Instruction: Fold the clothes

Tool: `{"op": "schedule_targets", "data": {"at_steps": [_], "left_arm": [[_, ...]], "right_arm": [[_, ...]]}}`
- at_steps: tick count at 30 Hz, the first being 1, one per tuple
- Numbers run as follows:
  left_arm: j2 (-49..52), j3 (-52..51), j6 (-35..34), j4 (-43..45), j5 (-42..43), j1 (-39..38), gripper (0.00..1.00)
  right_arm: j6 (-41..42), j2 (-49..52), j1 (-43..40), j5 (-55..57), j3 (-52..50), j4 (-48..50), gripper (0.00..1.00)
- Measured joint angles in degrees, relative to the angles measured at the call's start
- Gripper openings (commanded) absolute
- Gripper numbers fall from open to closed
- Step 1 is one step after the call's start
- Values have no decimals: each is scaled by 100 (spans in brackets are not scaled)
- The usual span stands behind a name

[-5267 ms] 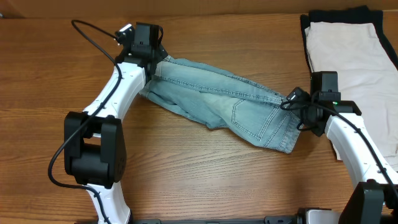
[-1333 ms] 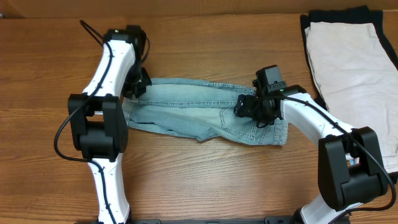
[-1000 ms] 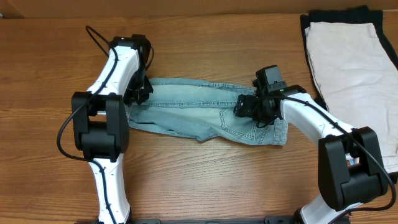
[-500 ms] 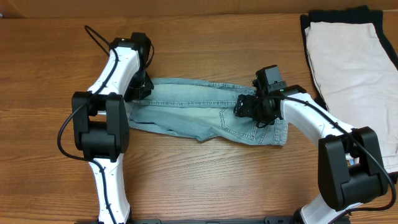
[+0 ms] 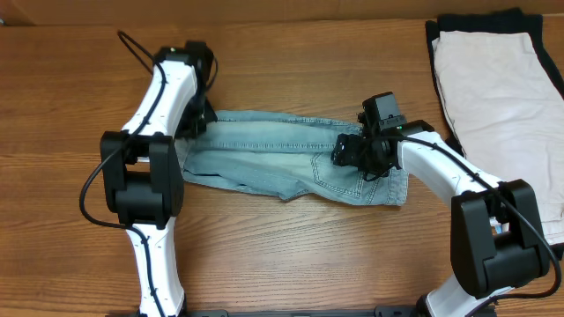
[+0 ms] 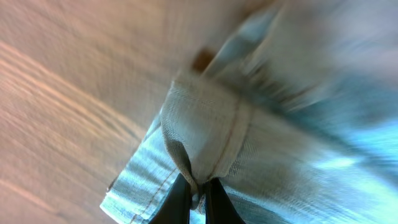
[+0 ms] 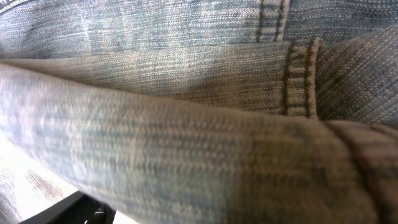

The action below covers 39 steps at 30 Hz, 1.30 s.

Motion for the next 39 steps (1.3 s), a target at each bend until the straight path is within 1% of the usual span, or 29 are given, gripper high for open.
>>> {"op": "schedule_targets", "data": {"at_steps": [2, 4, 5, 6, 7, 8, 9, 11, 12, 14, 16, 19, 21, 25, 29, 31, 36, 39], "left_arm": [[0, 380, 46, 44, -2, 11, 10], [0, 638, 122, 221, -2, 15, 20], [0, 721, 160, 297, -2, 15, 34], [0, 798, 181, 426, -7, 15, 40], [0, 813, 208, 487, -13, 17, 48], [0, 813, 229, 535, -37, 22, 58], [0, 813, 208, 586, -57, 33, 71], [0, 813, 267, 669, -92, 48, 81], [0, 813, 267, 719, -105, 61, 82], [0, 813, 278, 824, -120, 74, 83], [0, 813, 308, 892, -133, 79, 83], [0, 839, 455, 787, -133, 81, 85], [0, 962, 520, 474, -136, 81, 86], [0, 1497, 699, -413, -136, 103, 91], [0, 2118, 953, -1233, -149, 146, 93], [0, 2306, 1084, -1558, -155, 157, 95], [0, 2376, 1318, -1963, -153, 157, 93], [0, 2315, 1493, -1910, -122, 155, 91]], "right_arm": [[-2, 0, 0, -2, 0, 0, 84], [0, 0, 0, 0, 0, 0, 84], [-2, 0, 0, -2, 2, -2, 84], [0, 0, 0, -2, 2, -2, 84], [-2, 0, 0, 0, 2, -4, 84], [0, 0, 0, 0, 2, -7, 84], [-2, 0, 0, 2, 2, -7, 84], [0, 0, -2, 2, 2, -4, 85], [0, 0, -2, 2, 2, -4, 88], [-7, 0, 0, -4, 2, 0, 89], [2, 0, 2, 2, 2, 7, 93], [-2, -4, 2, -17, 20, -42, 96], [-11, -4, -4, -20, 101, -236, 100], [0, -120, -76, 26, 415, -975, 100], [0, -588, -197, 195, 964, -1799, 100], [-4, -938, -243, 326, 1272, -2129, 100], [-11, -1742, -358, 656, 1596, -2800, 100], [-4, -1790, -422, 734, 1561, -3029, 100]]}}
